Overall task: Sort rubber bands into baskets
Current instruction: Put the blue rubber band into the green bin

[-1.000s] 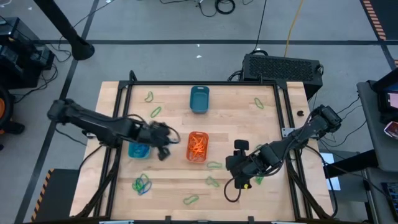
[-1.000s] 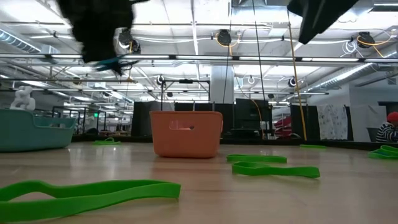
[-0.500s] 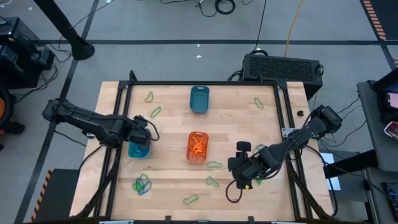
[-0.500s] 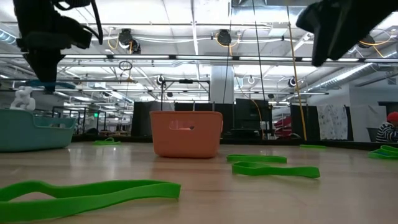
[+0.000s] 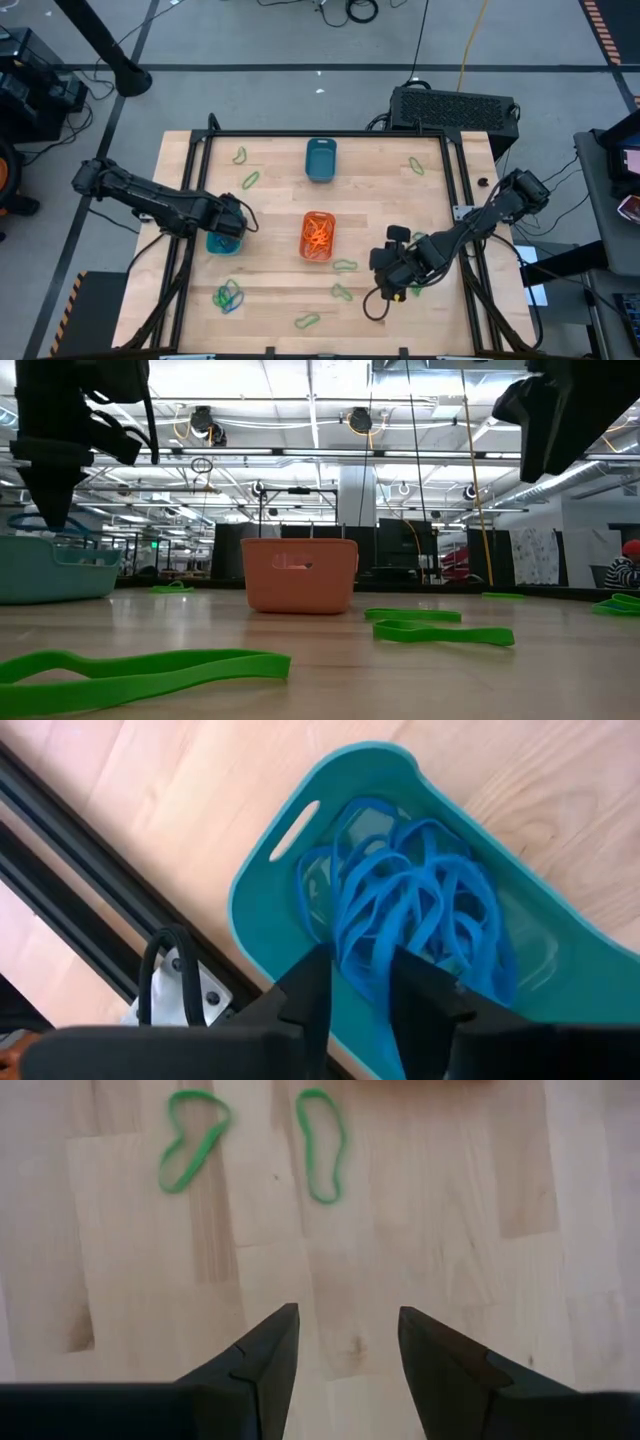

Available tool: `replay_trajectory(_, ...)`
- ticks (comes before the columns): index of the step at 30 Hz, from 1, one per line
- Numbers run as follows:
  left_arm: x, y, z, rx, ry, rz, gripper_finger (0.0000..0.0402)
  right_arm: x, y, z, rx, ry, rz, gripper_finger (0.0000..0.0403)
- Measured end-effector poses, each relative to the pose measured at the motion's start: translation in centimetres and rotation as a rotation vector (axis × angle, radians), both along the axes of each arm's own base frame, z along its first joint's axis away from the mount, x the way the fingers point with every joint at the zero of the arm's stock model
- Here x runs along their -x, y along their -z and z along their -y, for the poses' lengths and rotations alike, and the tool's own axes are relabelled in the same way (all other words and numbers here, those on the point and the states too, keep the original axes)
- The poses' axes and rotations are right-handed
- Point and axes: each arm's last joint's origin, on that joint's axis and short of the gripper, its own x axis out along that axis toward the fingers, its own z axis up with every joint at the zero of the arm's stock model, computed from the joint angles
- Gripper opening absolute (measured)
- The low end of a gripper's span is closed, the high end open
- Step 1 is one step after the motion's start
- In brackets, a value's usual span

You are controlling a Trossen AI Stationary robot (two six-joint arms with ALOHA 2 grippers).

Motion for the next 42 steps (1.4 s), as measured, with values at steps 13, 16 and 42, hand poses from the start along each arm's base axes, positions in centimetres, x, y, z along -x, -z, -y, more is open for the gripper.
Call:
replay_trajectory(13, 0.0, 0.0, -0.1, -0.019, 0.081, -0.014, 0.0114, 1.9, -1.2, 3.7, 0.032, 0.173, -0.190, 0.0164)
replay_trajectory(16, -0.4, -0.2, 0.1, -0.090, 0.188, 0.044, 0.0114, 2.8, -1.6, 4.9, 0.060, 0.275, -0.252, 0.0164)
replay_trajectory(42, -7.2, -3.1, 5.5, -0.374, 0.878, 0.976, 0.0114, 7.8, 8.9, 10.7, -0.038, 0.381, -0.690, 0.0160)
